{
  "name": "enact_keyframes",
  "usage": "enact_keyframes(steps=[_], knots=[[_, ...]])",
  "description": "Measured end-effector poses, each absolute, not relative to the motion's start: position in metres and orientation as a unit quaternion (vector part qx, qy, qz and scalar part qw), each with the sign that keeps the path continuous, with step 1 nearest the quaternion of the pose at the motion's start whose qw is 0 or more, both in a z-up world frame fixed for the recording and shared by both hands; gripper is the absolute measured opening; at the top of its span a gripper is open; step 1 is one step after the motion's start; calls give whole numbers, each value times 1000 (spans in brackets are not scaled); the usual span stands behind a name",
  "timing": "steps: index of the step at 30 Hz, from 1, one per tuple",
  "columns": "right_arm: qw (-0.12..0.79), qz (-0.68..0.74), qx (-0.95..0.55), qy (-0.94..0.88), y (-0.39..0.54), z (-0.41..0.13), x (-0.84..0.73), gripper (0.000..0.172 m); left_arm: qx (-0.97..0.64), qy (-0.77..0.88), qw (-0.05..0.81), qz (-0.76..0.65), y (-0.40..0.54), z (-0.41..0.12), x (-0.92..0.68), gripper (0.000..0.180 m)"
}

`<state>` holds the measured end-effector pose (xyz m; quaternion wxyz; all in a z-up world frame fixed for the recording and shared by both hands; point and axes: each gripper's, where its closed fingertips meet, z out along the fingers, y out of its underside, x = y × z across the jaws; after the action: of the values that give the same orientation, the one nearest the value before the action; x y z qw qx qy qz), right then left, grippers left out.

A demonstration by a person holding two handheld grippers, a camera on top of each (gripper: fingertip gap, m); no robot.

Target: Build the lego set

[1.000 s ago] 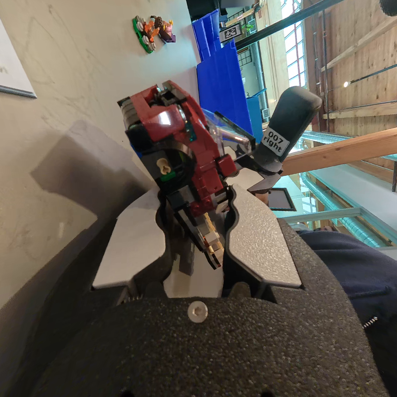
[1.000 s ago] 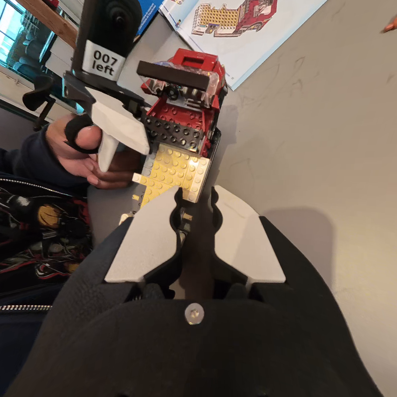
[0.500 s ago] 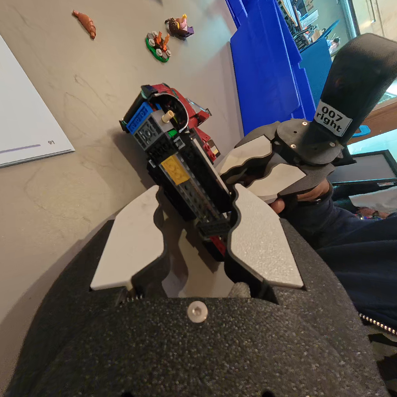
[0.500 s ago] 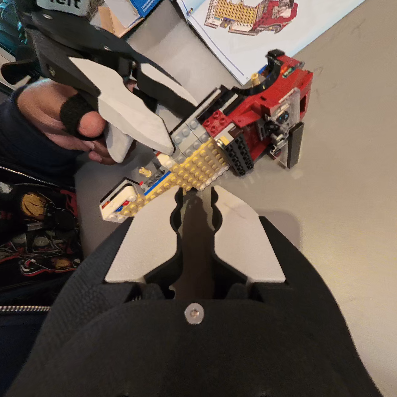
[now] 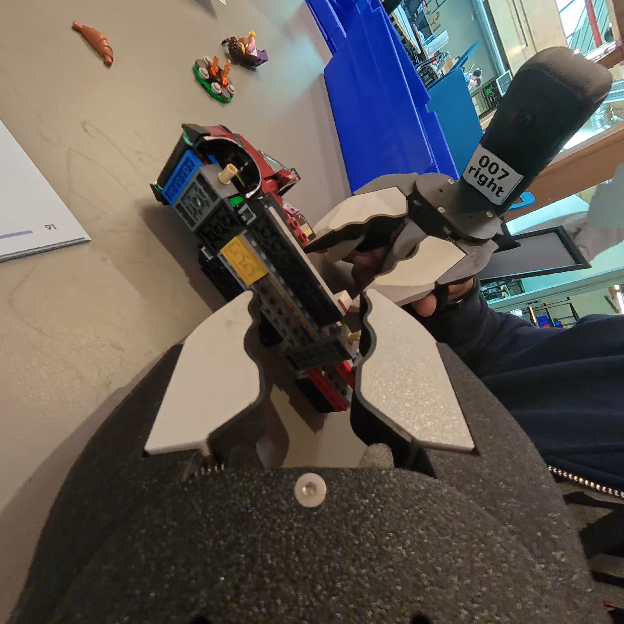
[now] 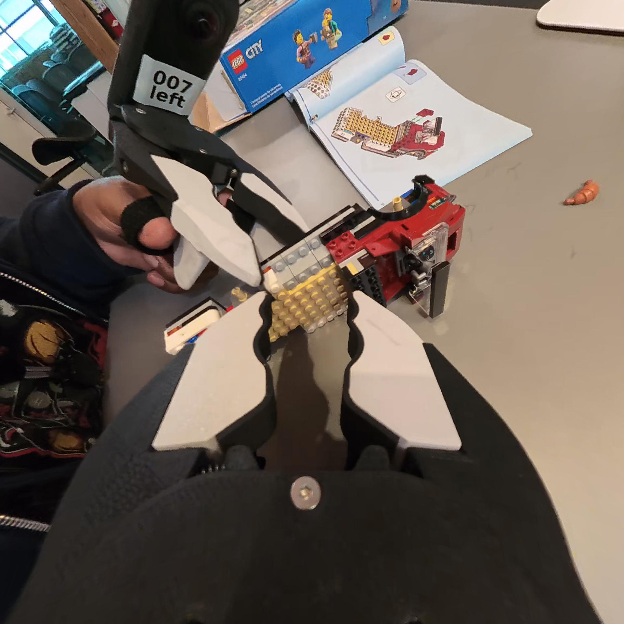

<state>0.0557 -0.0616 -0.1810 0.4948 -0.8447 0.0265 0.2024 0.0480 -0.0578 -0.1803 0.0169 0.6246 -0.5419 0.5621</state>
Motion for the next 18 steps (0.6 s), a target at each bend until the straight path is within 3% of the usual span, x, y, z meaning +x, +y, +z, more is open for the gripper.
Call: enact_keyframes(steps=[8,18], knots=[[492,135,-859,-39,-70,-184,71,46,616,-540,31,573,-56,-182,48,54],[487,93,-862,-104,-53,-190,80,33,608,-549,46,572,-57,-183,51,53]])
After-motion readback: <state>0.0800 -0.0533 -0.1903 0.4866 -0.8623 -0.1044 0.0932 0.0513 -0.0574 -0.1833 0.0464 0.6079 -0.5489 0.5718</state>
